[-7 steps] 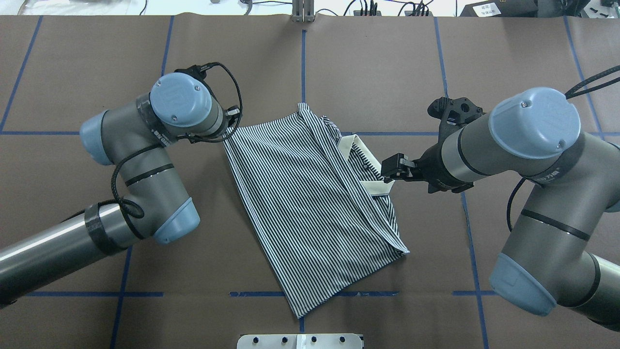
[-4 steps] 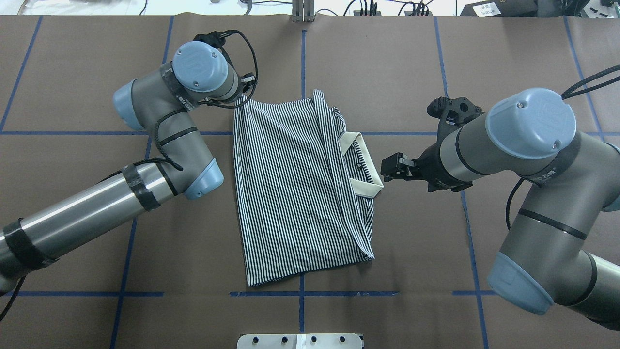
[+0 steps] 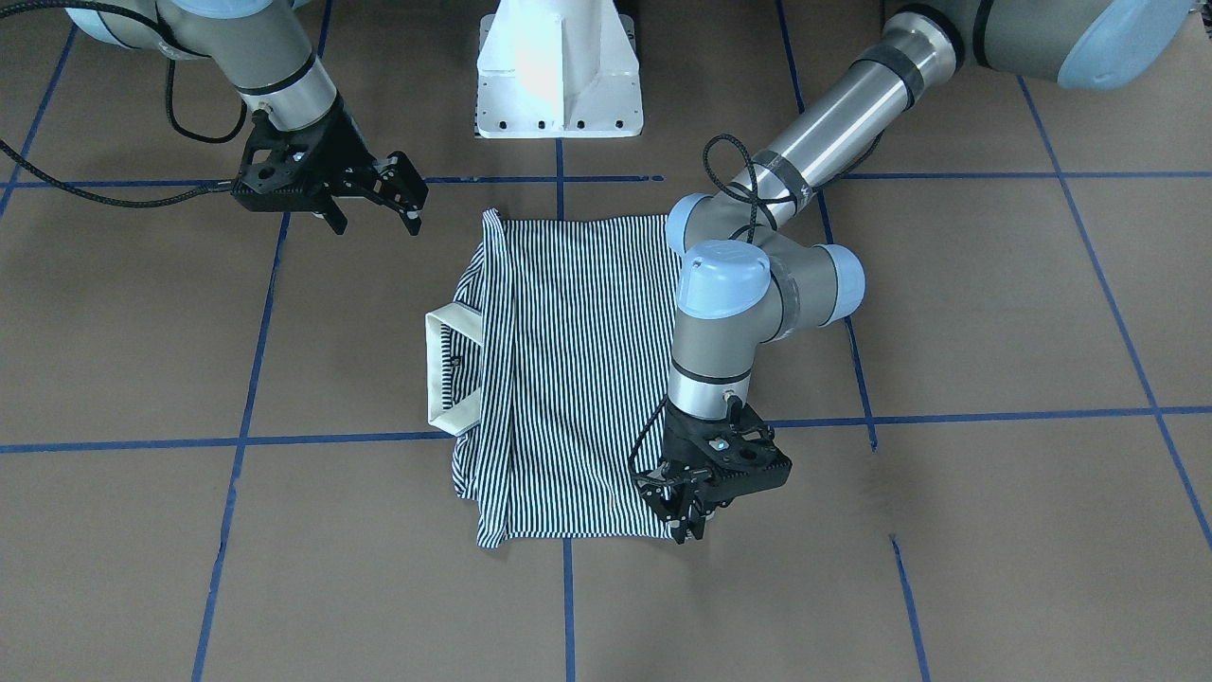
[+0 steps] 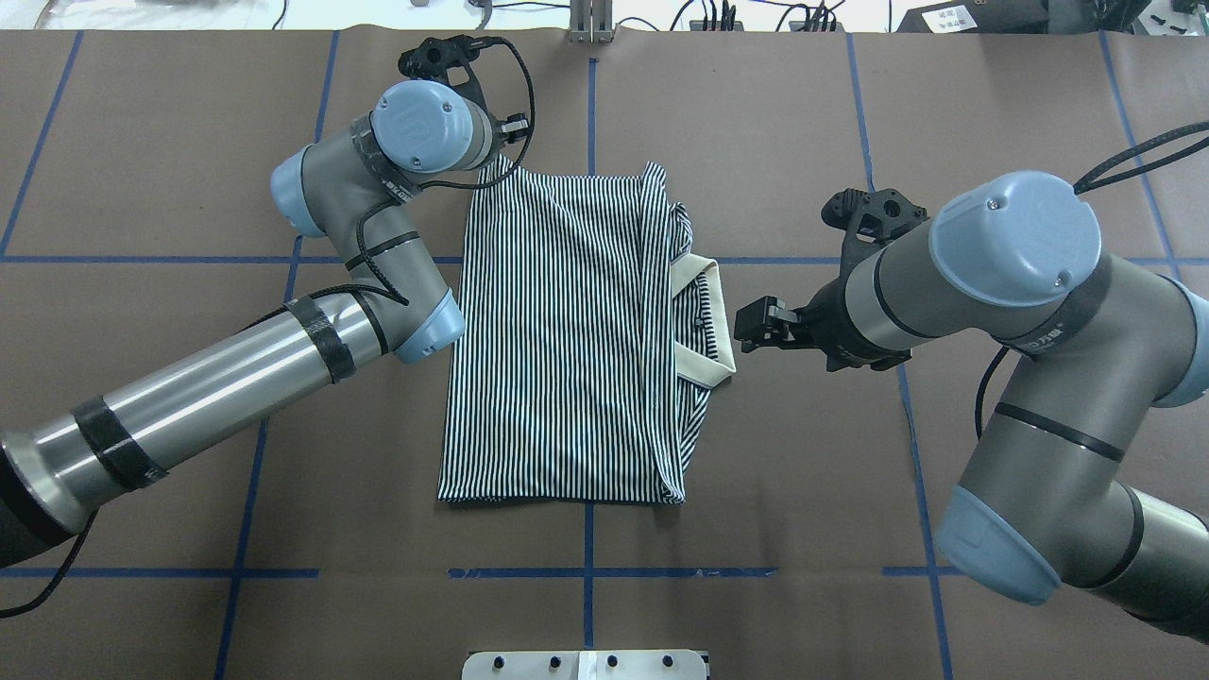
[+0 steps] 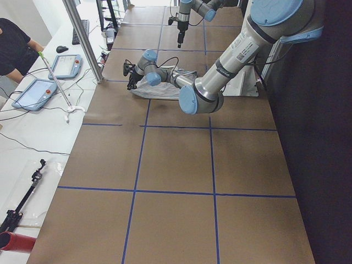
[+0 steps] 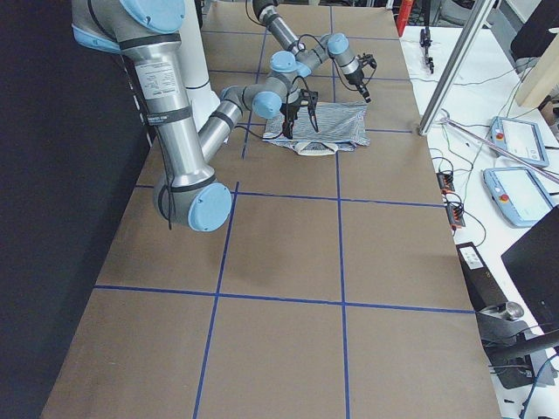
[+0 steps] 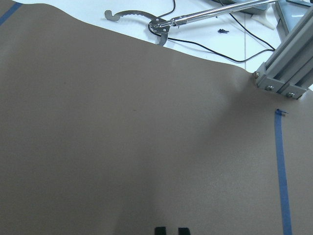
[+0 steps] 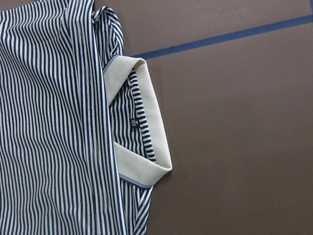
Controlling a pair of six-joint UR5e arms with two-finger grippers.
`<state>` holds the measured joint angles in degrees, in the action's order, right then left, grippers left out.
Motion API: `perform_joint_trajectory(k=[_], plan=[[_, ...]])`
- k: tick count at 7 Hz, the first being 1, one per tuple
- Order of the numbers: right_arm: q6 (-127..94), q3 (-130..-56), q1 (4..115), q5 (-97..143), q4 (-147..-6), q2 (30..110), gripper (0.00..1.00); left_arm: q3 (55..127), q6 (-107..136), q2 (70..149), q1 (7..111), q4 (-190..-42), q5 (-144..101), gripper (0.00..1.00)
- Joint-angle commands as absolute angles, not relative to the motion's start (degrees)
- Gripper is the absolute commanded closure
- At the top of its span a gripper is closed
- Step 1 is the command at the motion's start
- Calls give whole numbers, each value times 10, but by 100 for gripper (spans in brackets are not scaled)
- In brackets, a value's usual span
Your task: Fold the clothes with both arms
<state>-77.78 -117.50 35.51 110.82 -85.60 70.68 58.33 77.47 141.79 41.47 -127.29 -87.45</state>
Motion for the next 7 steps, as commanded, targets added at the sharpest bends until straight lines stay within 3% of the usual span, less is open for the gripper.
perform_joint_trajectory(k=[1,5,7], plan=[[-766,-1144,345,1082,-859,684,0,610,739,1409,445,-1260,-929,0],[-715,-1102,263,990,-952,614,0,910,726,1276,422,-1068,-1003,0],[-720,-1037,218,960,-969,577,0,1066,728,1192,410,-1011,-1027,0]])
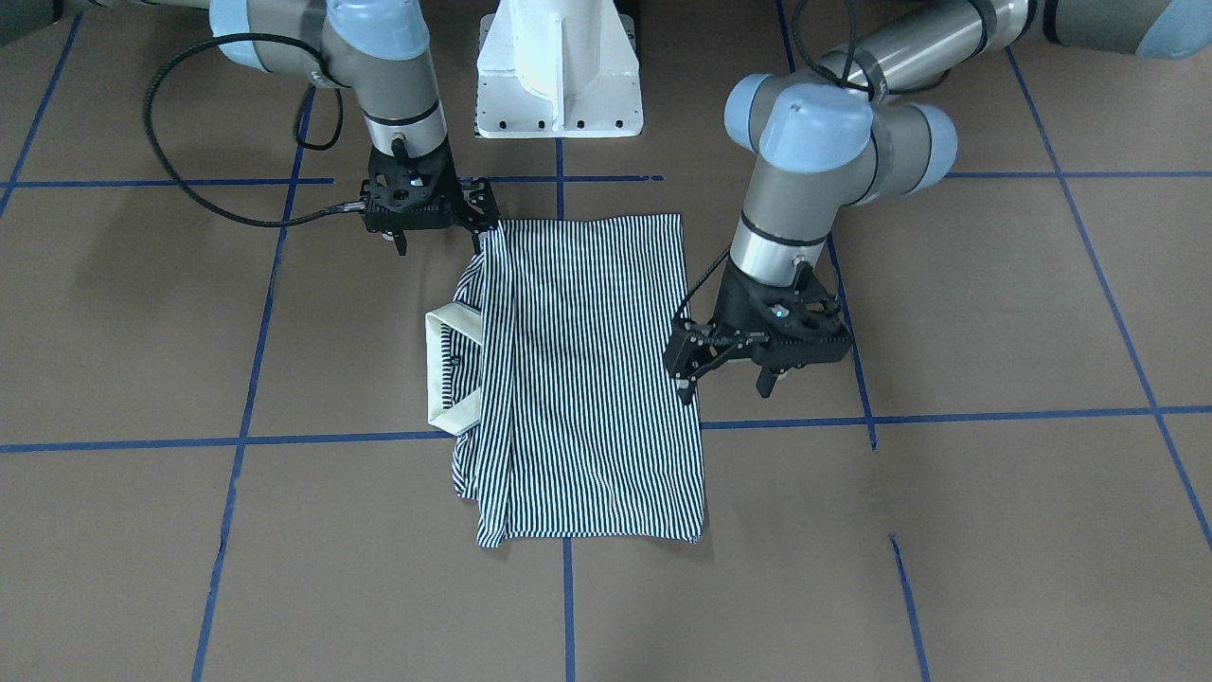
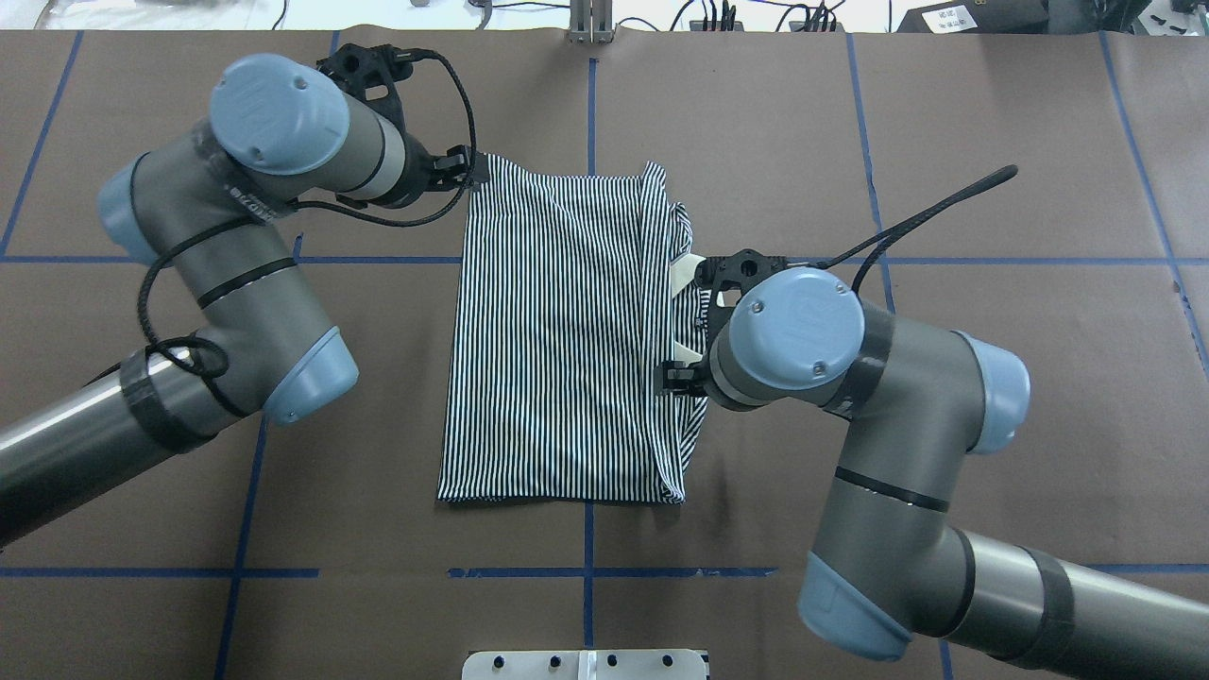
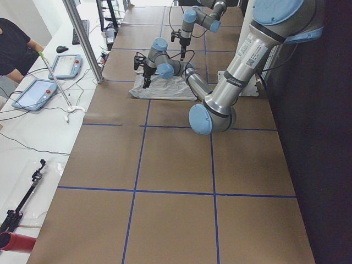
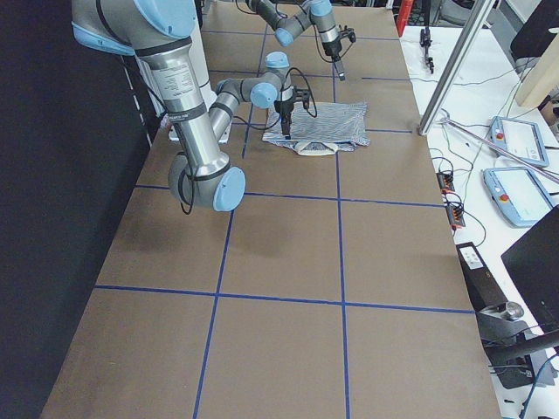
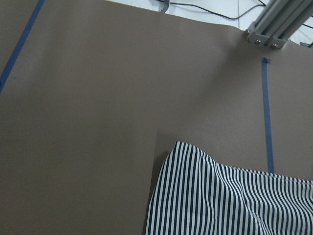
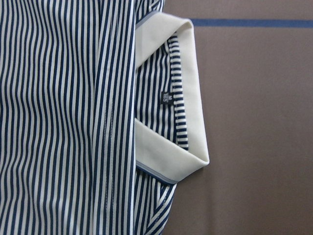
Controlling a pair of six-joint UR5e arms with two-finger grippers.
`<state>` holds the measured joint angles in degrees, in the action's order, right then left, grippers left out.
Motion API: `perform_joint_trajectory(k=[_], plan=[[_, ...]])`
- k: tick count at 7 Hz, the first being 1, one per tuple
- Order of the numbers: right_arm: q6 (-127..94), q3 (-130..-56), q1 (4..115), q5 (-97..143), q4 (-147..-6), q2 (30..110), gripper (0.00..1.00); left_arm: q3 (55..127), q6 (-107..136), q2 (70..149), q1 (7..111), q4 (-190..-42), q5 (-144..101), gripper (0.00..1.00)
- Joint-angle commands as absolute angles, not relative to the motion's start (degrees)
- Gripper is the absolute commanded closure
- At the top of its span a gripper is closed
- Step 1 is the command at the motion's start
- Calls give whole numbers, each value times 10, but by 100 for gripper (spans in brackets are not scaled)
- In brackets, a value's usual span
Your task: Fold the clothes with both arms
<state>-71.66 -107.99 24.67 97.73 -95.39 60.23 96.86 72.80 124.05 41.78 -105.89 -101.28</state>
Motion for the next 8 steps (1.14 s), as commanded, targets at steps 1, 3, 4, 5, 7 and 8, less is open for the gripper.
perform_joint_trajectory(k=[1,3,4,5,7,8], plan=[[-720,-1012,207,955,-987,555,0,1104,729,1187,410,-977,-1036,0],[-715,-976,201,961,-994,531,0,1117,729,1187,410,-962,-1036,0],[-715,-975,200,963,-995,532,0,1117,732,1187,410,-962,-1037,0],[-715,-975,199,967,-995,534,0,1119,733,1187,408,-962,-1038,0],[-714,-973,192,968,-1006,537,0,1121,734,1187,408,-962,-1038,0],[-713,-976,192,972,-1013,538,0,1121,734,1187,408,-962,-1039,0]])
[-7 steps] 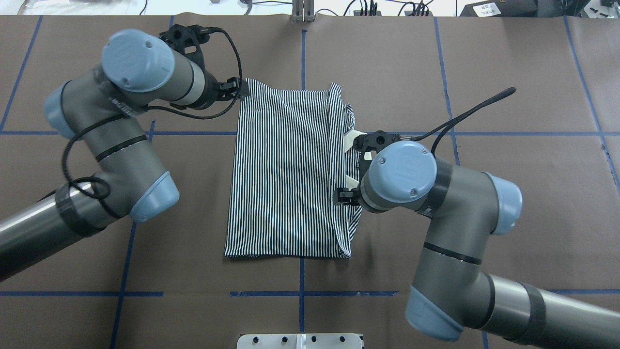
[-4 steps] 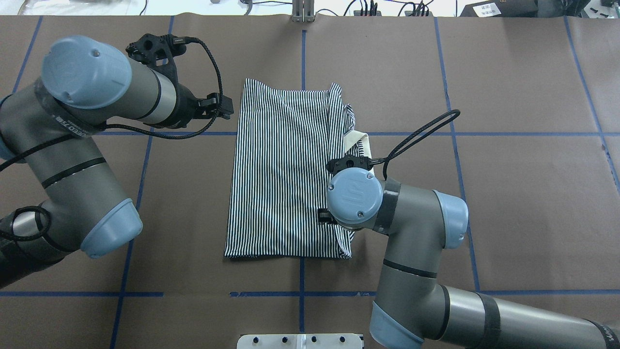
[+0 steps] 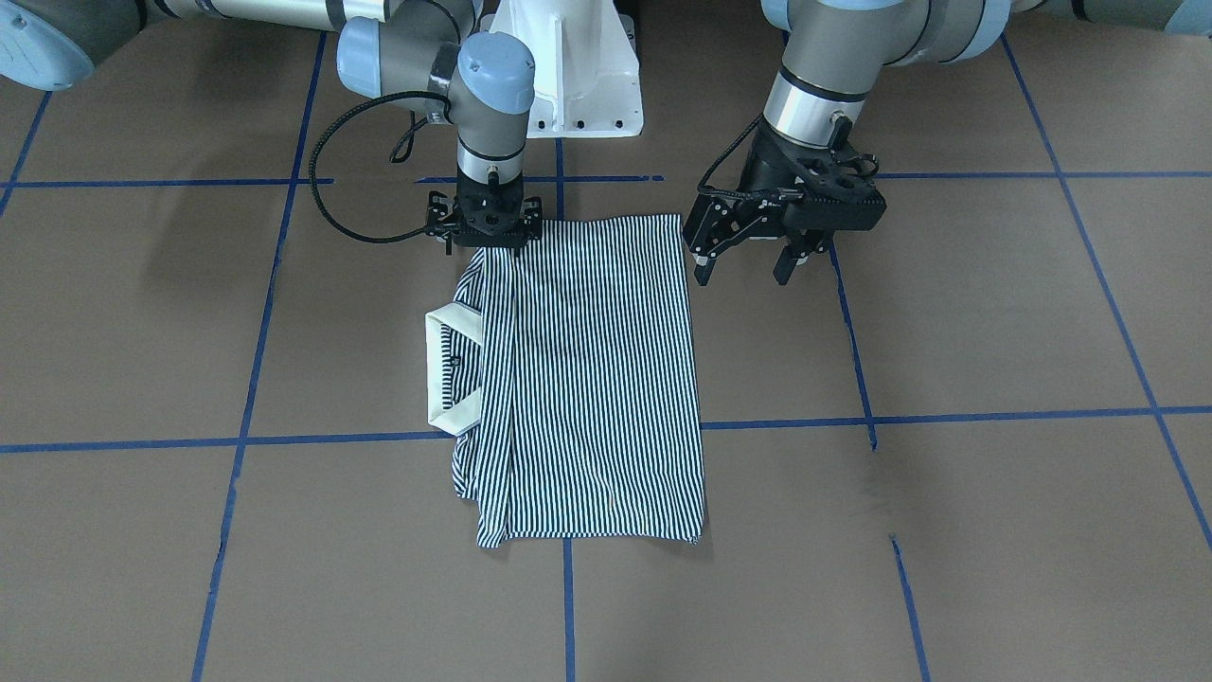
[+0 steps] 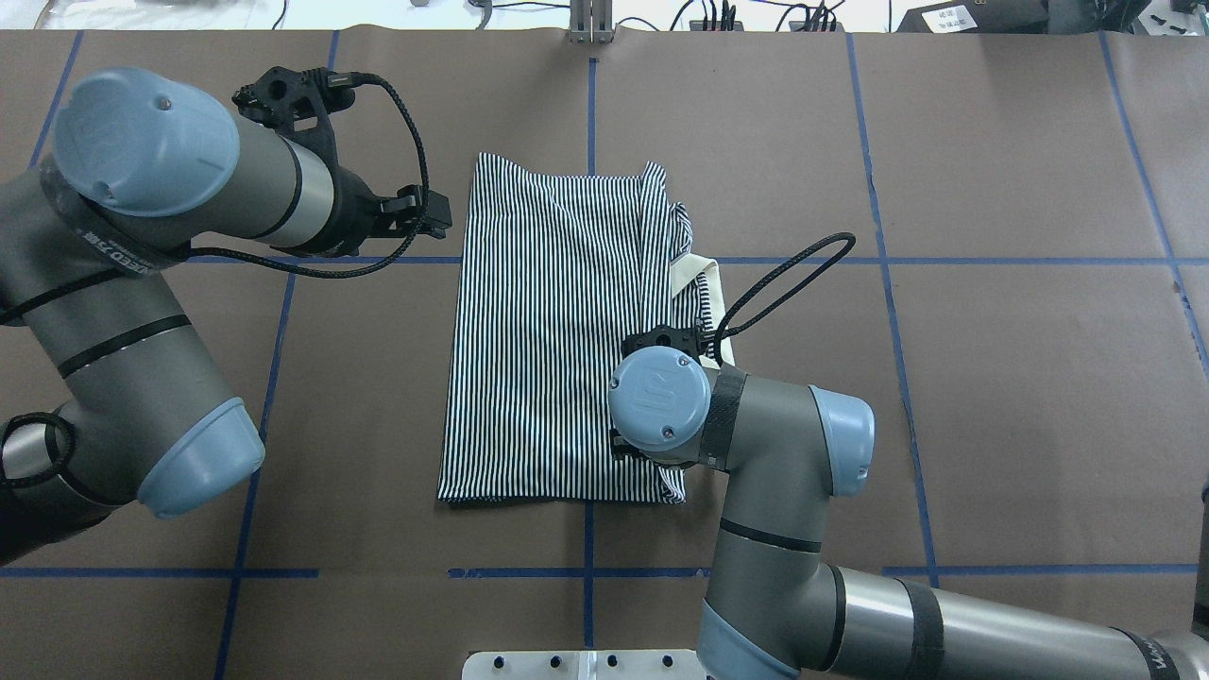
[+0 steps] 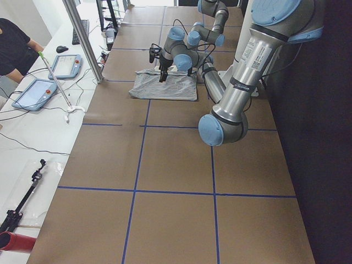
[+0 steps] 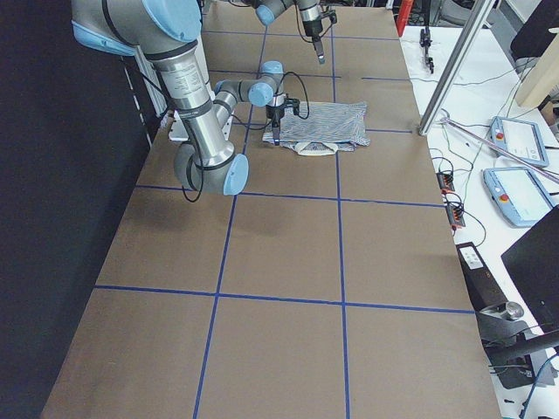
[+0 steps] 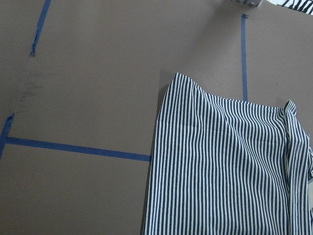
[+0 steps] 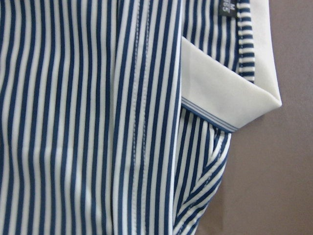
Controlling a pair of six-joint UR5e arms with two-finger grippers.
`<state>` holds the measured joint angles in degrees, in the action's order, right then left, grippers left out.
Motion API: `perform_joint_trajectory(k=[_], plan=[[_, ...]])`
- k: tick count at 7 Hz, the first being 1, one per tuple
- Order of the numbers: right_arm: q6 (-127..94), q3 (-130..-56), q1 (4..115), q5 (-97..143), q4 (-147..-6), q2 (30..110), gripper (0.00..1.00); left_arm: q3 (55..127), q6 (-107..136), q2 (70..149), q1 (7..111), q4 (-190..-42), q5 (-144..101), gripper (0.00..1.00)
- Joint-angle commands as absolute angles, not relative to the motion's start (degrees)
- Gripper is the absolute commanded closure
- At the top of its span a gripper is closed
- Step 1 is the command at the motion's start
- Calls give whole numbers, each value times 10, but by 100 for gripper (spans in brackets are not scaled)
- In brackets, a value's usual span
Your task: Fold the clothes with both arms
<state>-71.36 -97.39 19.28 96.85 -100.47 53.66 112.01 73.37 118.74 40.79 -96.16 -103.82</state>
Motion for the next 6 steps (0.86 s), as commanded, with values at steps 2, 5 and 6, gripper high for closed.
perform_joint_trajectory(k=[2,5,6], plan=[[-694,-978,192,975,-1028,539,0,1120,737,1187,408,-962,-1040,0],[-667,-989,209,975,-1041,558,0,1121,749,1189,401,-963,-1040,0],[-651,-1004,216,976,-1041,578,0,1121,758,1192,397,-963,-1040,0]])
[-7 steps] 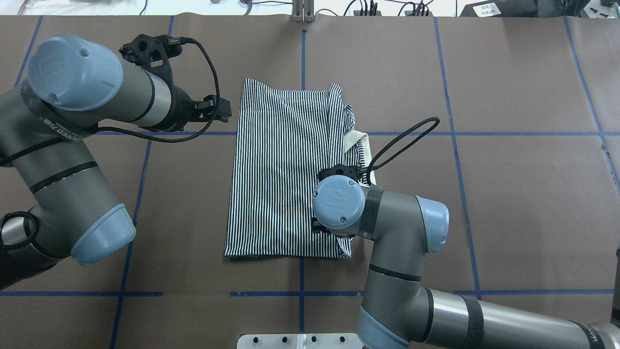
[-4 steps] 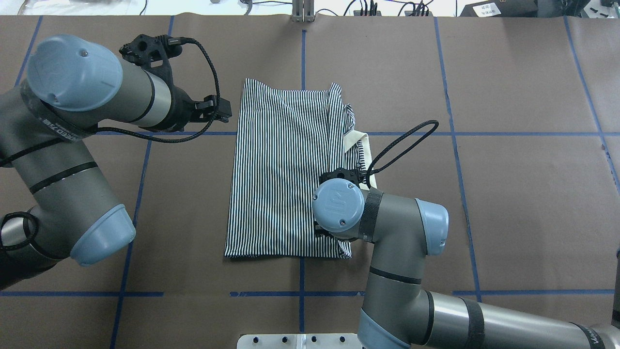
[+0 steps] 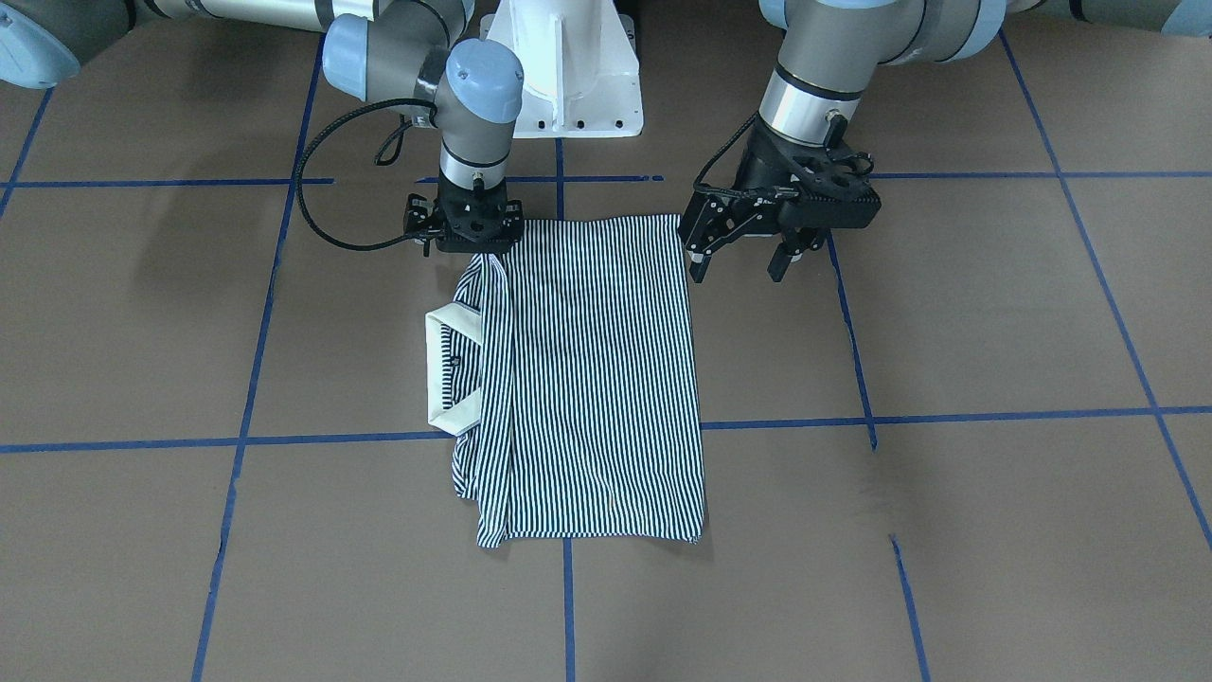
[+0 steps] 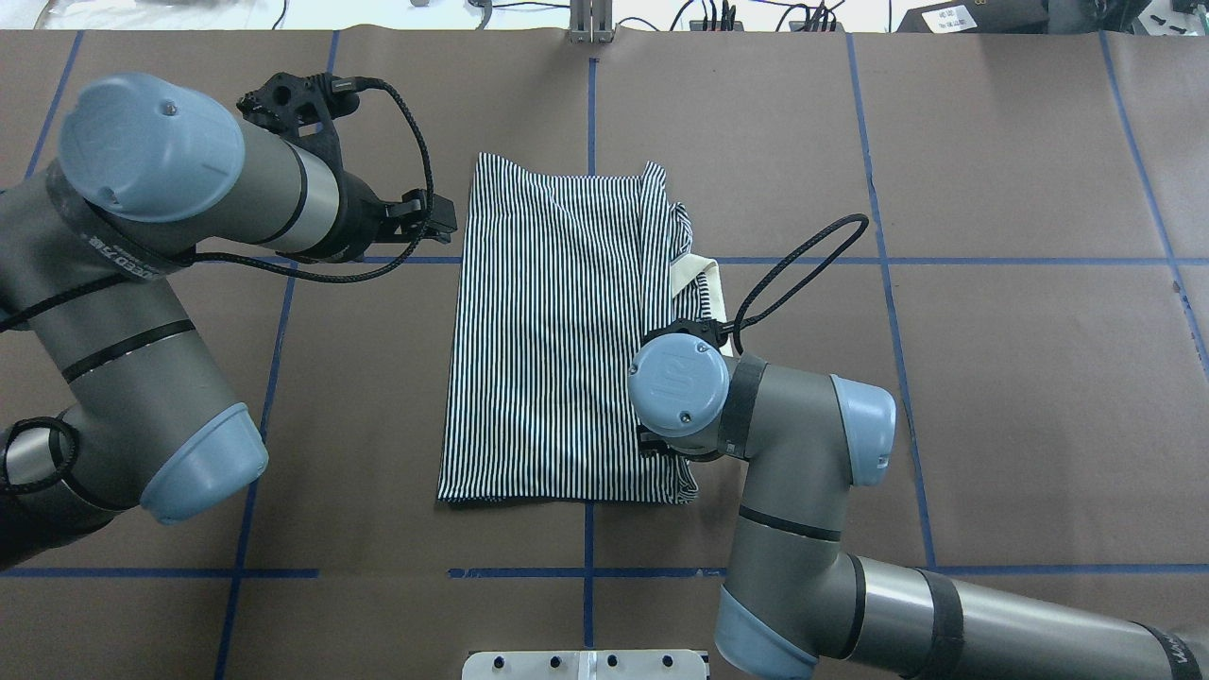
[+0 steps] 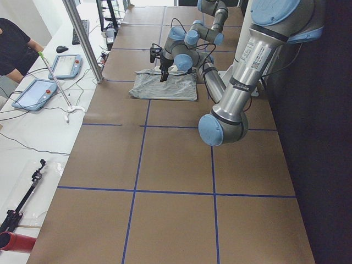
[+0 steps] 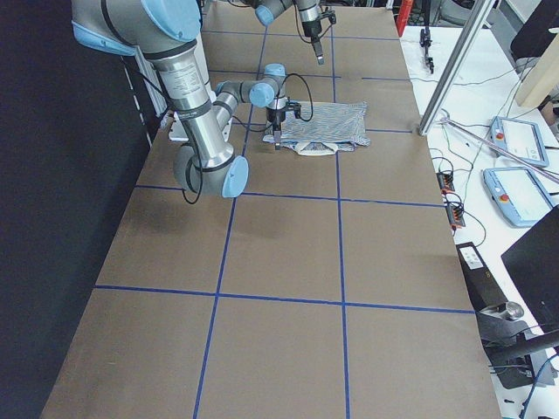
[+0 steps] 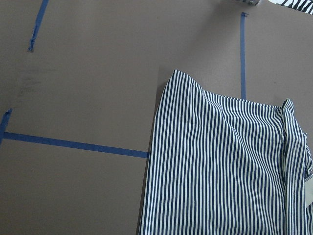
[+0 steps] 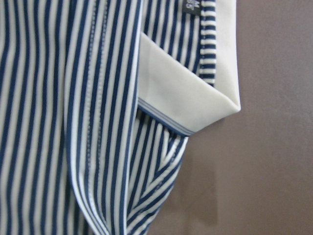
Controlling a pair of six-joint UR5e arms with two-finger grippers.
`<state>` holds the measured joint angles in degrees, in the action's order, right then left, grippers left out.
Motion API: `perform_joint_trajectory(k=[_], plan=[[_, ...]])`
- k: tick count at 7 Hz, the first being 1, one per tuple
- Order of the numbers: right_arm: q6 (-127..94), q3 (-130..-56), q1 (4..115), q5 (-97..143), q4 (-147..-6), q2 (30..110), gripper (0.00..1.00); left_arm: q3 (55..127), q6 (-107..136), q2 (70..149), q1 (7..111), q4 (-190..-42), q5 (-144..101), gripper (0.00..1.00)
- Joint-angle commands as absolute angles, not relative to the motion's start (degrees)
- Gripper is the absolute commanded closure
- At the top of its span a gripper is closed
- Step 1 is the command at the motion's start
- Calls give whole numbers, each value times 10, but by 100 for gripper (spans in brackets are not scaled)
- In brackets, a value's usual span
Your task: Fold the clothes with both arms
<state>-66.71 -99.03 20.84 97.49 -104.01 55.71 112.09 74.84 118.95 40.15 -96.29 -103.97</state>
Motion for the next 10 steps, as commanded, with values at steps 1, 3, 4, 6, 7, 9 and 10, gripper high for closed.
perform_joint_trajectory(k=[1,3,4,6,7,9,10], plan=[[-624,-1032,227,975,-1042,614,0,1127,765,1193,389,-964,-1039,0],[-578,-1087,256,976,-1042,666,0,1128,764,1192,388,-964,-1039,0],[-577,-1077,261,983,-1042,637,0,1128,760,1191,388,-963,-1039,0],[-567,-962,277,981,-1034,517,0,1128,758,1186,388,-962,-1039,0],[-557,-914,277,980,-1033,476,0,1127,758,1186,389,-962,-1039,0],[-556,-887,276,980,-1033,461,0,1127,758,1185,389,-962,-1039,0],[-551,-872,274,981,-1033,460,0,1128,757,1186,390,-962,-1039,0]])
